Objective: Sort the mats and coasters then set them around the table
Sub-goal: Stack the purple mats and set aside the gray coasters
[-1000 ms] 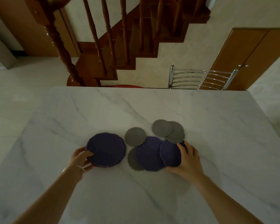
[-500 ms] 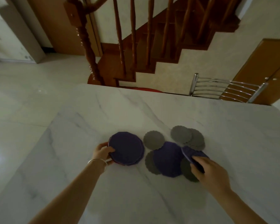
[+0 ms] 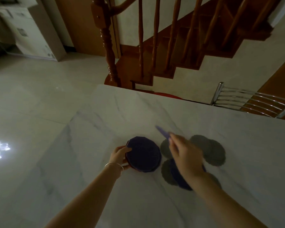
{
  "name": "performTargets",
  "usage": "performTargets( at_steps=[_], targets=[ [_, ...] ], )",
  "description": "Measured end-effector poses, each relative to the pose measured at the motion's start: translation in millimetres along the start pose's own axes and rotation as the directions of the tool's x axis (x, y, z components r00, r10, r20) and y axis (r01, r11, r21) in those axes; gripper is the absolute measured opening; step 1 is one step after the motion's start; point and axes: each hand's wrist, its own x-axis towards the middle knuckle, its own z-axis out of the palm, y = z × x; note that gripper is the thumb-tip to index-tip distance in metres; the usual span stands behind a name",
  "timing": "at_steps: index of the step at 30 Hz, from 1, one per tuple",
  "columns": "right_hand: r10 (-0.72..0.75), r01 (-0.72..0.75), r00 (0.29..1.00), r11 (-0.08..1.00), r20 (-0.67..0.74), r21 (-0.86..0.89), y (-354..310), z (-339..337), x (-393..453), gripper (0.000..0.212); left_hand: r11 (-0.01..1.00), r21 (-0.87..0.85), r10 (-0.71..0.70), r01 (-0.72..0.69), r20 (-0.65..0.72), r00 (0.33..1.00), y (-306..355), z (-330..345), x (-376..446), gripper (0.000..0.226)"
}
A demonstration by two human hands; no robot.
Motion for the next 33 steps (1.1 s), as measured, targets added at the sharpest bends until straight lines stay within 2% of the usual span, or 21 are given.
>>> performTargets(
  at_steps=[3, 6, 11, 14, 16, 18, 21, 25, 28, 31, 33],
  targets=[
    [-0.088, 0.071, 0.979, 0.993, 0.186, 0.093, -28, 44, -11, 0.030, 0.997, -0.051, -0.052, 0.052, 0.010, 0.999, 0, 0, 1, 0.034],
    [-0.193, 0.196, 0.903, 0.980, 0.383, 0.031, -43, 75, -43, 0.042, 0.997, -0.050, -0.057, 0.058, 0.031, 0.998, -2, -1, 1, 0.034],
    [-0.113, 0.073, 0.856, 0.993, 0.505, 0.097, -44, 87, -60, 0.041, 0.999, 0.036, 0.034, -0.035, 0.039, 0.999, -6, -2, 1, 0.038],
    [-0.092, 0.012, 0.832, 0.989, 0.547, 0.148, -36, 81, -62, 0.043, 0.998, 0.044, 0.037, -0.038, 0.036, 0.999, -8, -1, 2, 0.043],
    [-0.026, -0.035, 0.869, 0.993, 0.494, 0.114, -22, 72, -68, 0.043, 0.999, 0.034, 0.023, -0.024, 0.032, 0.999, -8, -1, 4, 0.044],
    [0.097, -0.130, 0.873, 0.991, 0.477, 0.035, -1, 60, -79, 0.045, 0.999, 0.035, 0.012, -0.013, 0.030, 0.999, -8, -1, 6, 0.046],
    [0.272, -0.244, 0.794, 0.962, 0.543, -0.125, 43, 37, -101, 0.056, 0.999, 0.042, 0.005, -0.006, 0.027, 1.000, -7, 0, 7, 0.046],
    [0.348, -0.159, 0.646, 0.932, 0.680, -0.325, 81, 14, -114, 0.079, 0.998, 0.061, 0.012, -0.012, 0.008, 1.000, -4, 3, 8, 0.042],
    [0.354, -0.096, 0.573, 0.925, 0.739, -0.368, 89, 14, -115, 0.076, 0.997, 0.072, 0.025, -0.025, 0.007, 1.000, -2, 5, 9, 0.039],
    [0.347, -0.002, 0.552, 0.910, 0.758, -0.415, 85, 16, -111, 0.068, 0.996, 0.089, 0.032, -0.033, 0.011, 0.999, -1, 6, 8, 0.035],
    [0.272, 0.118, 0.631, 0.892, 0.726, -0.436, 81, 13, -107, 0.071, 0.995, 0.093, 0.035, -0.036, 0.011, 0.999, 0, 7, 8, 0.032]
  ],
)
